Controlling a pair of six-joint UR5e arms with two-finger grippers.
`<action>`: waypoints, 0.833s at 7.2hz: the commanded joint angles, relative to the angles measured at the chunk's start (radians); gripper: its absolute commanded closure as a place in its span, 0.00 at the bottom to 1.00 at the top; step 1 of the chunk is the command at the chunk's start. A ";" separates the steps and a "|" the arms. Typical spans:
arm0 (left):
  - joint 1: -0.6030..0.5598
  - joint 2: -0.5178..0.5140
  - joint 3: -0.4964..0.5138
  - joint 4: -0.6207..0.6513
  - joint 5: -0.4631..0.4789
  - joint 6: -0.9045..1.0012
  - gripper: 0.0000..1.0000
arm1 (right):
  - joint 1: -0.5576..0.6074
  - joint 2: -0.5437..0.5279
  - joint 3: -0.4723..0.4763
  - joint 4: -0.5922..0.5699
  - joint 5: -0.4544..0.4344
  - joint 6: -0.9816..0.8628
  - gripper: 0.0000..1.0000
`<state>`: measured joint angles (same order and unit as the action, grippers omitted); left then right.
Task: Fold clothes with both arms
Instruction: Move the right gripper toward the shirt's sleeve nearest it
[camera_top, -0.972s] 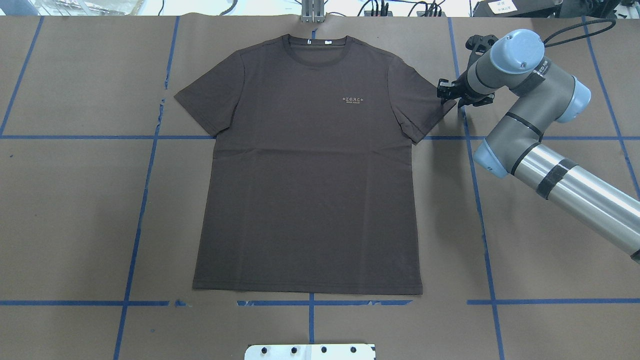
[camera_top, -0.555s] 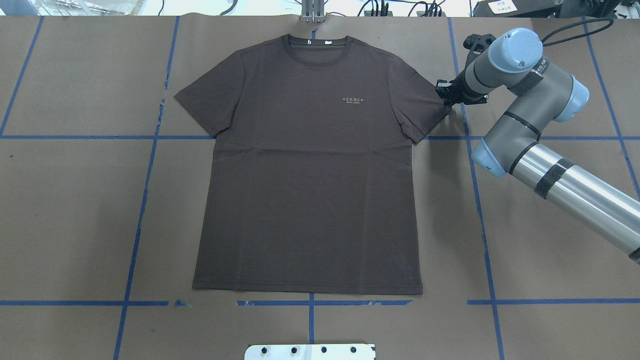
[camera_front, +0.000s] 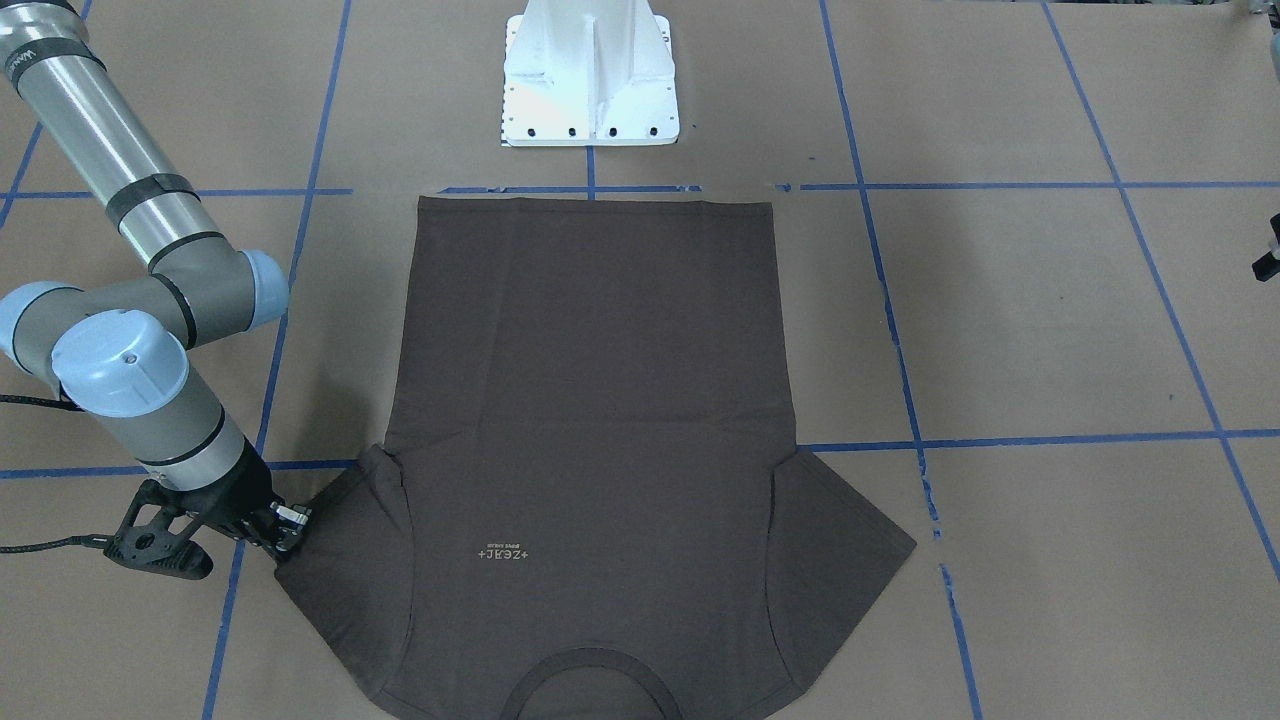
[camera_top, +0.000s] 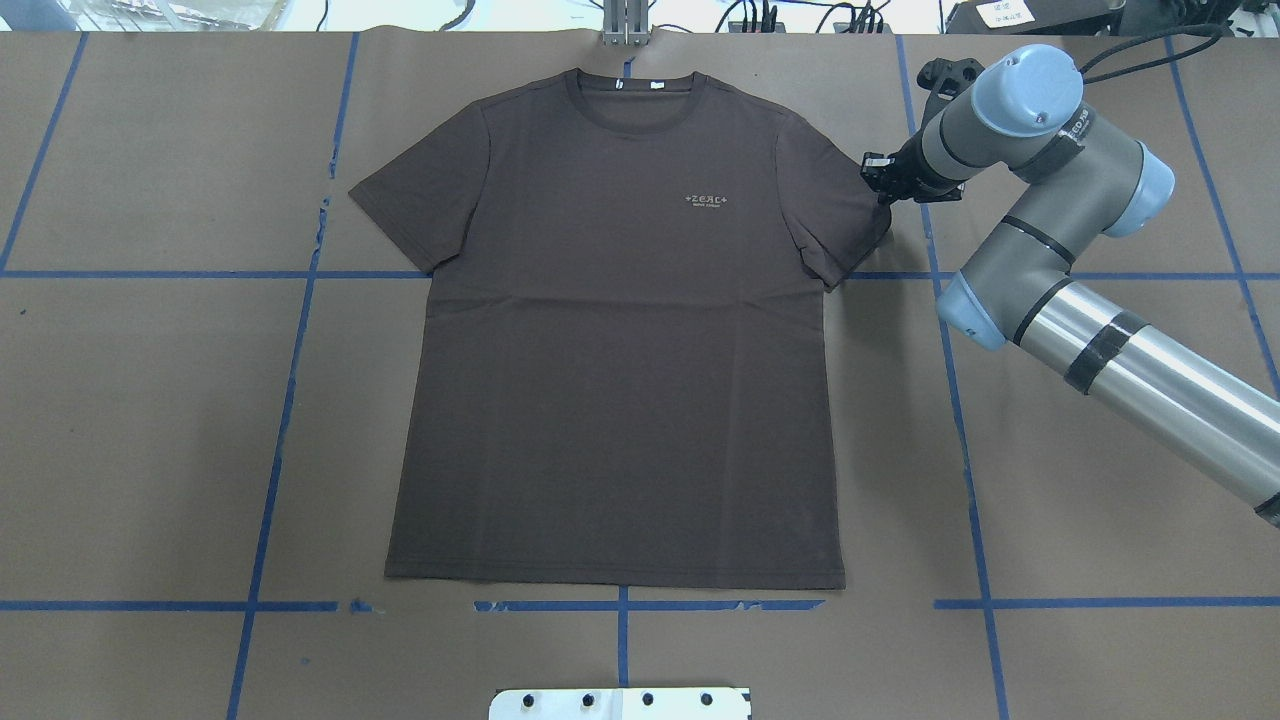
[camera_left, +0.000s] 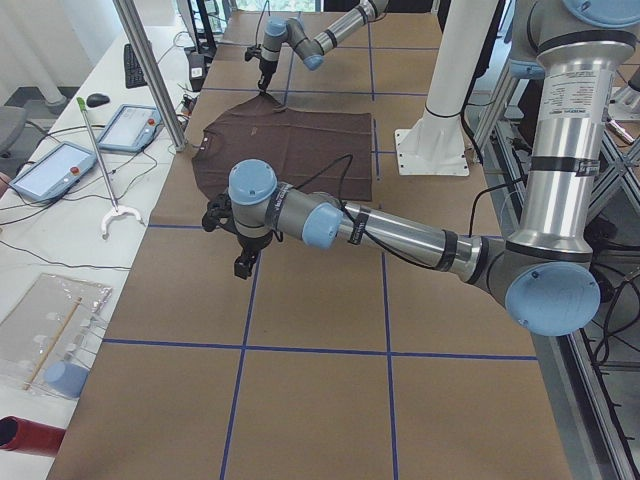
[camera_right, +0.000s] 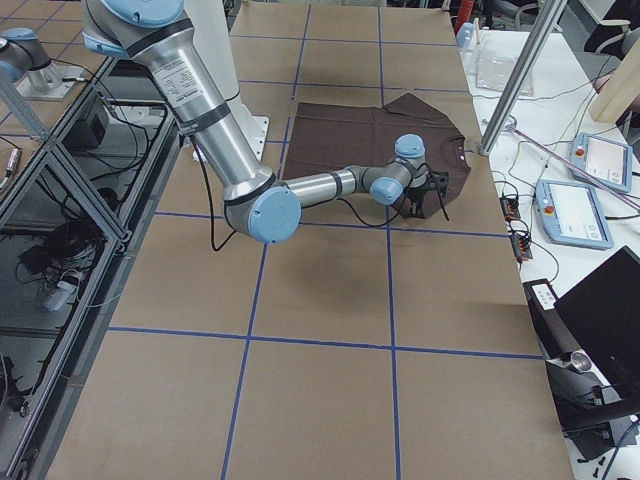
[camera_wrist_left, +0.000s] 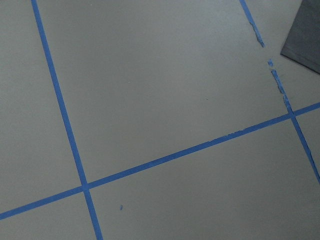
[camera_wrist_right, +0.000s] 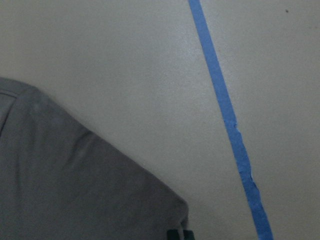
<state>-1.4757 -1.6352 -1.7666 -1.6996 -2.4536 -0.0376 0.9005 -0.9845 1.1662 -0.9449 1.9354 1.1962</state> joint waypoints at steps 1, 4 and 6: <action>0.000 0.000 0.001 0.000 -0.001 -0.002 0.00 | -0.003 0.003 0.044 -0.021 0.002 0.003 1.00; 0.000 0.000 0.001 0.000 -0.001 -0.002 0.00 | -0.026 0.125 0.044 -0.144 -0.010 0.113 1.00; 0.000 0.002 -0.002 0.000 -0.001 -0.002 0.00 | -0.046 0.188 -0.005 -0.143 -0.036 0.141 1.00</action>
<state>-1.4757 -1.6349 -1.7666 -1.6996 -2.4543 -0.0399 0.8659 -0.8378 1.1905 -1.0854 1.9116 1.3158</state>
